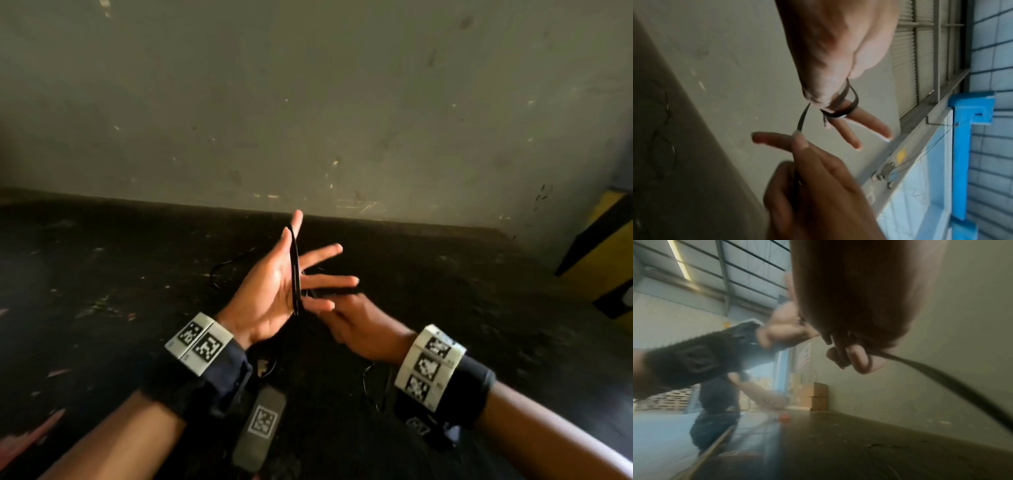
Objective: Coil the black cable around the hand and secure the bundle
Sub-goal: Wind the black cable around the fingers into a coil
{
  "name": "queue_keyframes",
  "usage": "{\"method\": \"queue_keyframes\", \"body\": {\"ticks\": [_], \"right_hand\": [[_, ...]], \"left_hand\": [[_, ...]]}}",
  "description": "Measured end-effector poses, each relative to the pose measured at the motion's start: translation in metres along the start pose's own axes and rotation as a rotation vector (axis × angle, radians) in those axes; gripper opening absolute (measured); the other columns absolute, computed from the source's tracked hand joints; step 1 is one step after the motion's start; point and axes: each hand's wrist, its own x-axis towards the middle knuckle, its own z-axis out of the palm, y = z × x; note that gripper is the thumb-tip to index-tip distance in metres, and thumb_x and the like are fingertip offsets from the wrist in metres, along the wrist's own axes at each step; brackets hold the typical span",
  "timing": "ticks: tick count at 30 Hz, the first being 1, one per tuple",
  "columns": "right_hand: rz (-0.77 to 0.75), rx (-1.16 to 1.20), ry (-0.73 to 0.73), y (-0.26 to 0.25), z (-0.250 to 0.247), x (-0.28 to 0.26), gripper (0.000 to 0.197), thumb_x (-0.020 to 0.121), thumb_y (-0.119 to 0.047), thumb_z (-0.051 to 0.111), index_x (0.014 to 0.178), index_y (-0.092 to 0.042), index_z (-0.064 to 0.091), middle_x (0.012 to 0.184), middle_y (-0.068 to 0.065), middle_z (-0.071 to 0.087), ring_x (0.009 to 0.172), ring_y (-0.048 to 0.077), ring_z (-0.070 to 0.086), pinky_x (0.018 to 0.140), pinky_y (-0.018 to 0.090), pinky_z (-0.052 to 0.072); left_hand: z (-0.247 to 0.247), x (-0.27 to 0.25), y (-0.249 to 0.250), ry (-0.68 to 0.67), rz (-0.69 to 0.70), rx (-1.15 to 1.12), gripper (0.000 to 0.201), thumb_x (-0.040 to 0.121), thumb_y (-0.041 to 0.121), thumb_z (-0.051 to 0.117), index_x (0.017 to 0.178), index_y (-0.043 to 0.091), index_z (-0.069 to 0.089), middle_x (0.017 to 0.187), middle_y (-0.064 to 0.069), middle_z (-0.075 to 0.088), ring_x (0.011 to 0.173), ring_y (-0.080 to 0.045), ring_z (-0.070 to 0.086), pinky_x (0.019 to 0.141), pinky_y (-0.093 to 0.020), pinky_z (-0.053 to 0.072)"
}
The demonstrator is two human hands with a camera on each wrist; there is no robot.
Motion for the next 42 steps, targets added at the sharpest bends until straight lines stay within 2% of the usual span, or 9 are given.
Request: {"method": "queue_keyframes", "body": {"ticks": [4, 10, 13, 18, 22, 27, 35, 38, 42], "right_hand": [[0.059, -0.057, -0.195, -0.032, 0.016, -0.009, 0.024, 0.099, -0.029, 0.041, 0.09, -0.017, 0.059, 0.068, -0.007, 0.055, 0.059, 0.008, 0.056, 0.062, 0.032, 0.052], [-0.043, -0.261, -0.196, -0.066, -0.007, -0.017, 0.015, 0.094, -0.024, 0.05, 0.092, -0.015, 0.063, 0.083, -0.007, 0.057, 0.07, -0.001, 0.051, 0.063, 0.024, 0.047], [-0.014, -0.414, -0.289, -0.075, -0.038, -0.015, 0.017, 0.091, -0.025, 0.056, 0.096, -0.013, 0.067, 0.094, 0.002, 0.065, 0.079, 0.012, 0.061, 0.071, 0.029, 0.05], [-0.047, -0.521, -0.331, -0.086, -0.089, -0.001, 0.018, 0.086, -0.031, 0.062, 0.084, -0.015, 0.071, 0.067, -0.008, 0.062, 0.061, 0.002, 0.058, 0.062, 0.02, 0.045], [-0.137, -0.547, -0.157, -0.084, -0.132, 0.015, 0.021, 0.081, -0.033, 0.068, 0.071, -0.014, 0.071, 0.052, -0.015, 0.053, 0.052, -0.005, 0.053, 0.053, 0.008, 0.037], [-0.137, -0.54, -0.046, -0.062, -0.145, 0.03, 0.029, 0.08, -0.039, 0.066, 0.068, -0.013, 0.069, 0.056, -0.011, 0.059, 0.053, 0.0, 0.055, 0.052, 0.007, 0.039], [-0.094, -0.453, 0.135, -0.009, -0.091, 0.036, 0.053, 0.083, -0.063, 0.037, 0.069, -0.019, 0.063, 0.057, -0.002, 0.06, 0.049, 0.013, 0.056, 0.049, 0.033, 0.049], [-0.062, -0.328, 0.141, 0.003, -0.053, 0.031, 0.043, 0.094, -0.046, 0.04, 0.072, -0.019, 0.065, 0.063, -0.004, 0.065, 0.056, 0.01, 0.061, 0.056, 0.032, 0.051], [-0.043, -0.1, 0.032, -0.01, -0.008, 0.018, 0.031, 0.098, -0.018, 0.045, 0.073, -0.026, 0.064, 0.055, -0.014, 0.057, 0.052, -0.002, 0.058, 0.052, 0.01, 0.042]], "left_hand": [[-0.017, 0.01, 0.004, 0.125, 0.098, 0.194, 0.047, 0.096, 0.051, 0.024, 0.14, 0.06, 0.013, 0.149, -0.015, 0.041, 0.1, -0.037, 0.069, 0.057, -0.037, 0.061], [-0.03, -0.002, -0.011, 0.157, 0.014, 0.52, 0.049, 0.093, 0.053, 0.025, 0.139, 0.062, 0.01, 0.148, -0.008, 0.043, 0.091, -0.028, 0.073, 0.05, -0.037, 0.059], [-0.031, -0.013, -0.021, 0.129, -0.032, 0.698, 0.05, 0.09, 0.056, 0.026, 0.135, 0.066, 0.007, 0.141, -0.005, 0.048, 0.083, -0.027, 0.073, 0.048, -0.036, 0.057], [-0.038, -0.032, -0.027, 0.053, -0.168, 0.82, 0.045, 0.091, 0.055, 0.027, 0.132, 0.069, 0.014, 0.124, -0.005, 0.059, 0.068, -0.025, 0.069, 0.037, -0.028, 0.05], [-0.033, -0.053, -0.025, -0.033, -0.286, 0.731, 0.035, 0.091, 0.056, 0.028, 0.118, 0.077, 0.025, 0.121, -0.004, 0.064, 0.066, -0.023, 0.068, 0.034, -0.026, 0.049], [-0.022, -0.061, -0.02, -0.158, -0.326, 0.582, 0.047, 0.088, 0.056, 0.03, 0.134, 0.066, 0.023, 0.126, -0.004, 0.065, 0.073, -0.029, 0.069, 0.038, -0.028, 0.054], [-0.003, -0.06, 0.001, -0.318, -0.339, 0.284, 0.042, 0.09, 0.054, 0.027, 0.13, 0.066, 0.031, 0.134, -0.014, 0.058, 0.079, -0.027, 0.072, 0.041, -0.031, 0.057], [0.003, -0.047, 0.012, -0.302, -0.232, 0.167, 0.045, 0.091, 0.055, 0.023, 0.135, 0.062, 0.028, 0.138, -0.016, 0.055, 0.076, -0.029, 0.073, 0.037, -0.029, 0.055], [0.001, -0.02, 0.03, -0.152, -0.05, 0.08, 0.047, 0.093, 0.053, 0.024, 0.14, 0.055, 0.025, 0.136, -0.018, 0.056, 0.076, -0.029, 0.074, 0.039, -0.03, 0.057]]}}
